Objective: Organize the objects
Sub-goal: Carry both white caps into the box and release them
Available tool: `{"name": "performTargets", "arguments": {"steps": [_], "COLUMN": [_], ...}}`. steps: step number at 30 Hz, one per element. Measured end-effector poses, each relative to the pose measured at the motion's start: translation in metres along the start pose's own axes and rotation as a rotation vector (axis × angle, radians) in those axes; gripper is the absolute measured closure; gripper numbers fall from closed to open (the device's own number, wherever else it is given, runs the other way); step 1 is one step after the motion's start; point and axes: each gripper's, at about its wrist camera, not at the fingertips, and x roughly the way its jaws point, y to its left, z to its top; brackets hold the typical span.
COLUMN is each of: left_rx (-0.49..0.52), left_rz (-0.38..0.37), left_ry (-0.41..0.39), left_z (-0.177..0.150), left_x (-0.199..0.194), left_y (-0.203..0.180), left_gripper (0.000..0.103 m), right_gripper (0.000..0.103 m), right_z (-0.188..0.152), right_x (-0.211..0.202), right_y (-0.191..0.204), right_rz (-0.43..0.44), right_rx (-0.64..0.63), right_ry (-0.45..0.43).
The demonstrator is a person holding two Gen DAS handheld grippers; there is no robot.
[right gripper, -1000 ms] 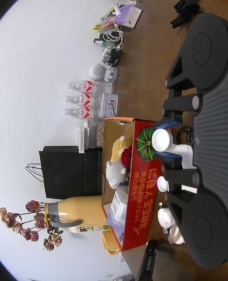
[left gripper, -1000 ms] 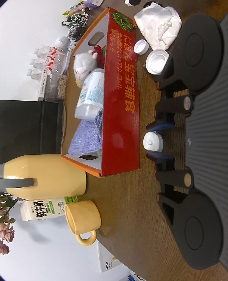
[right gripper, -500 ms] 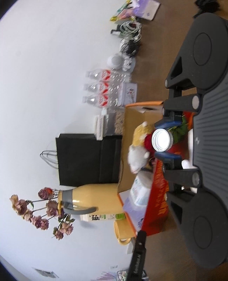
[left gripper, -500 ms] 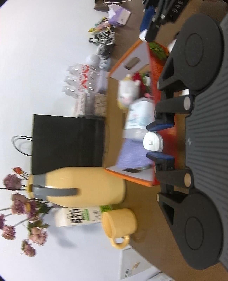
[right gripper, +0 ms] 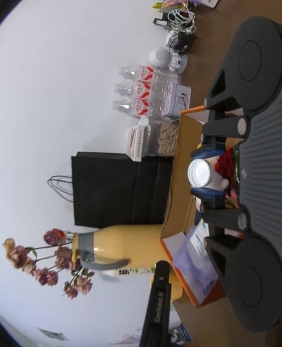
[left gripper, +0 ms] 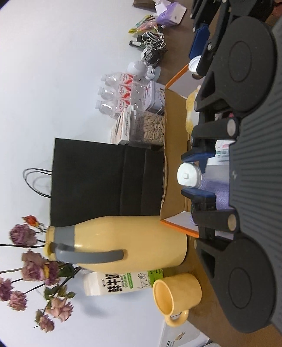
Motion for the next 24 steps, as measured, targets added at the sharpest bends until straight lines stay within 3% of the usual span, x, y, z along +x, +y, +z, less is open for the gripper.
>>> {"name": "performTargets", "arguments": {"steps": [12, 17, 19, 20, 21, 22, 23, 24], "left_rx": [0.017, 0.030, 0.033, 0.036, 0.039, 0.041, 0.041, 0.038], "left_rz": [0.003, -0.004, -0.002, 0.000, 0.001, 0.004, 0.010, 0.012], "left_ry": [0.079, 0.092, 0.100, 0.098, 0.095, 0.091, 0.087, 0.080], "left_z": [0.004, 0.008, 0.008, 0.008, 0.008, 0.008, 0.008, 0.008], "left_x": [0.066, 0.080, 0.083, 0.084, 0.084, 0.083, 0.082, 0.081], "left_y": [0.007, 0.007, 0.007, 0.007, 0.007, 0.007, 0.007, 0.008], "left_gripper": [0.075, 0.068, 0.040, 0.033, 0.019, 0.006, 0.000, 0.000], "right_gripper": [0.076, 0.075, 0.075, 0.072, 0.069, 0.058, 0.048, 0.044], "right_z": [-0.004, -0.005, -0.006, -0.006, -0.006, -0.006, -0.006, -0.006], "right_x": [0.044, 0.061, 0.066, 0.068, 0.070, 0.071, 0.073, 0.074], "right_y": [-0.024, -0.029, -0.030, -0.031, -0.032, -0.034, -0.036, -0.037], "right_rz": [0.004, -0.001, -0.002, -0.004, -0.002, 0.002, 0.003, -0.004], "right_rx": [0.029, 0.027, 0.022, 0.023, 0.024, 0.027, 0.032, 0.035], "right_ry": [0.076, 0.101, 0.110, 0.110, 0.112, 0.114, 0.117, 0.118]}}
